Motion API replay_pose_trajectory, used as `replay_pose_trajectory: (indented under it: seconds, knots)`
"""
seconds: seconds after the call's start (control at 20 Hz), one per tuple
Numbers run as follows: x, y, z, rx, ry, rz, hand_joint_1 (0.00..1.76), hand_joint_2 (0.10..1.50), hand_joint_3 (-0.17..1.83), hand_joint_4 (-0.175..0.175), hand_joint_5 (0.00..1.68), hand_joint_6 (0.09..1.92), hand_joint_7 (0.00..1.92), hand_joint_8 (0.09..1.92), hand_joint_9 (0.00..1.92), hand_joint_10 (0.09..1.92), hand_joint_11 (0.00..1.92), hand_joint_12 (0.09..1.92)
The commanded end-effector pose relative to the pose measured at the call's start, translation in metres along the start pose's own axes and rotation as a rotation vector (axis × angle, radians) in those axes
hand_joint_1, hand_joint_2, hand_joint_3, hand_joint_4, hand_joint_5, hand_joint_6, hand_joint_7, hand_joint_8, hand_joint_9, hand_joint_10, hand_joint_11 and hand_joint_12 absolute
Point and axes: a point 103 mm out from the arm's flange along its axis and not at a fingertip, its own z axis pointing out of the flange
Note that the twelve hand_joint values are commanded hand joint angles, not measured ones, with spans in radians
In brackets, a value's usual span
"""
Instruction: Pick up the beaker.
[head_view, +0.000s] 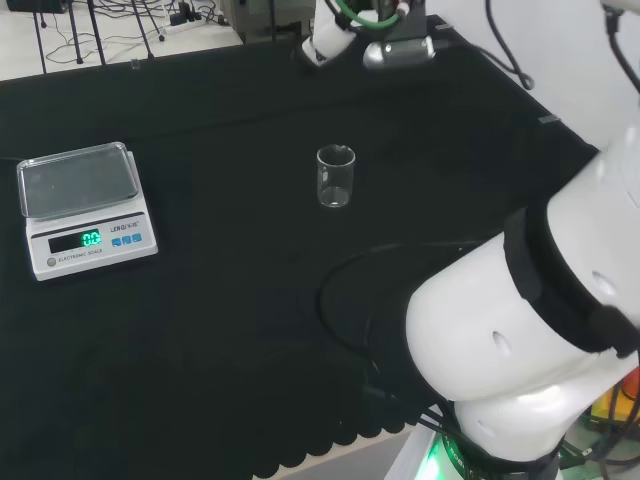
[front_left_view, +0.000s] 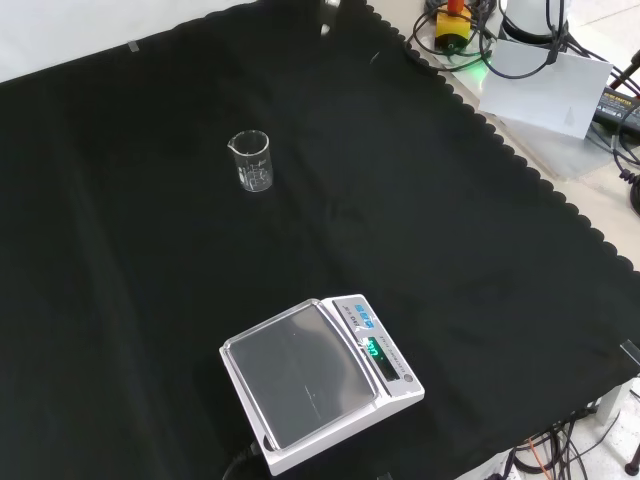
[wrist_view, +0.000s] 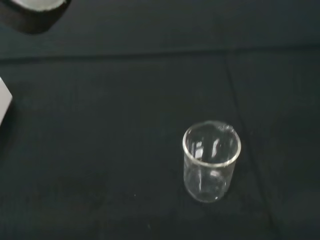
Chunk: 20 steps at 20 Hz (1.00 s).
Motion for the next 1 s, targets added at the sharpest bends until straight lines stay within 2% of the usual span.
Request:
replay_pose_trajectory:
  seconds: [0.05,0.65,1.0]
  knots:
    - [-0.003,0.053,0.045,0.035,0.030,-0.016,0.68,0.73,0.23,0.023,0.01,0.09,0.00,0.46,0.10,0.90,0.00,1.26]
    - [-0.022,0.083,0.116,0.138,0.044,0.018,0.67,0.73,0.20,0.043,0.00,0.09,0.00,0.14,0.00,0.85,0.00,0.99]
    - [-0.029,0.094,0.153,0.187,0.065,0.030,0.66,0.74,0.17,0.049,0.00,0.09,0.00,0.09,0.00,0.79,0.00,0.87]
